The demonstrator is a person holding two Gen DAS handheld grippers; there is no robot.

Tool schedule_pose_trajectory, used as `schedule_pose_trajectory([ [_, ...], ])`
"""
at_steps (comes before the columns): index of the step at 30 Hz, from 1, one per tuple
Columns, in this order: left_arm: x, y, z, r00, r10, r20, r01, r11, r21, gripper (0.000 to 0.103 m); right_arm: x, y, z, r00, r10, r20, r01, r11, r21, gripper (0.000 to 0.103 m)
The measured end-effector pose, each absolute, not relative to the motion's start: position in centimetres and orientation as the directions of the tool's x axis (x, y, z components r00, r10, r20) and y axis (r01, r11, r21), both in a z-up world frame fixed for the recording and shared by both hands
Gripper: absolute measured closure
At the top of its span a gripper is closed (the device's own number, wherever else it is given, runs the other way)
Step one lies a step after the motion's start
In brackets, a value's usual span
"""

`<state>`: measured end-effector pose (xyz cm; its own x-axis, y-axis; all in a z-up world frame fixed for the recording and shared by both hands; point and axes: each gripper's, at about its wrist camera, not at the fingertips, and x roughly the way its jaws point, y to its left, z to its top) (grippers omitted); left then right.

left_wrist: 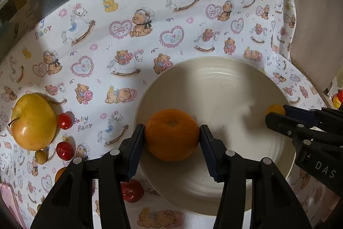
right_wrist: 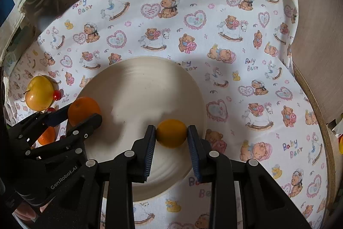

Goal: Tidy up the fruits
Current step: 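Carry both fruits over the cream plate and open both tools to release them, then raise both open tools away from the plate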

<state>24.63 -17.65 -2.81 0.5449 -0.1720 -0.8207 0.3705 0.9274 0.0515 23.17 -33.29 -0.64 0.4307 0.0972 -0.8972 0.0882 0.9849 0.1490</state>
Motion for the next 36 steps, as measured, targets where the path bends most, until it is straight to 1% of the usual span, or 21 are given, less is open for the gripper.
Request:
schedule_pose_trajectory([
  [4, 24.6, -17.7, -2.7, 0.54, -0.188, -0.821, 0.377, 0.926, 0.036, 0.046, 23.2, -33.3, -0.7, 0.43, 0.095, -0.898, 0.089, 0.985, 0.147, 0.071],
  [8, 24.3, -17.8, -2.6, 0.549, -0.178, -0.817, 0.376, 0.925, 0.051, 0.045, 23.1, -33.4, -0.6, 0.429, 0.097, -0.898, 0.091, 0.985, 0.15, 0.071],
  [16, 23.8, -17.1, -1.1, 0.566, -0.191, -0.802, 0.369, 0.929, 0.039, 0.045, 22.6, -33.5, 0.1, 0.443, 0.108, -0.89, 0.089, 0.982, 0.164, 0.071],
  [23, 21.8, -14.0, 3.0, 0.631, -0.219, -0.744, 0.333, 0.943, 0.005, 0.045, 21.3, -33.0, 2.5, 0.509, 0.119, -0.852, 0.067, 0.982, 0.177, 0.071],
  [27, 19.3, -10.3, 6.4, 0.702, -0.212, -0.68, 0.302, 0.953, 0.015, 0.045, 20.1, -32.0, 4.0, 0.555, 0.13, -0.821, 0.031, 0.984, 0.177, 0.071],
  [29, 18.2, -8.5, 7.7, 0.734, -0.198, -0.65, 0.282, 0.959, 0.026, 0.044, 19.6, -31.2, 4.6, 0.573, 0.133, -0.809, 0.008, 0.986, 0.168, 0.067],
  [30, 17.7, -7.6, 8.2, 0.746, -0.191, -0.637, 0.27, 0.962, 0.028, 0.042, 19.4, -30.8, 4.9, 0.58, 0.138, -0.803, -0.005, 0.986, 0.166, 0.059],
  [31, 17.2, -6.5, 8.6, 0.76, -0.182, -0.624, 0.256, 0.966, 0.03, 0.04, 19.2, -30.5, 5.1, 0.586, 0.138, -0.798, -0.012, 0.987, 0.162, 0.054],
  [33, 16.4, -4.6, 9.1, 0.78, -0.155, -0.606, 0.223, 0.974, 0.038, 0.038, 18.9, -29.6, 5.4, 0.604, 0.127, -0.787, -0.023, 0.99, 0.142, 0.055],
  [36, 15.7, -2.4, 9.1, 0.789, -0.117, -0.603, 0.187, 0.981, 0.055, 0.027, 18.4, -28.7, 5.8, 0.621, 0.149, -0.77, -0.053, 0.988, 0.148, 0.054],
])
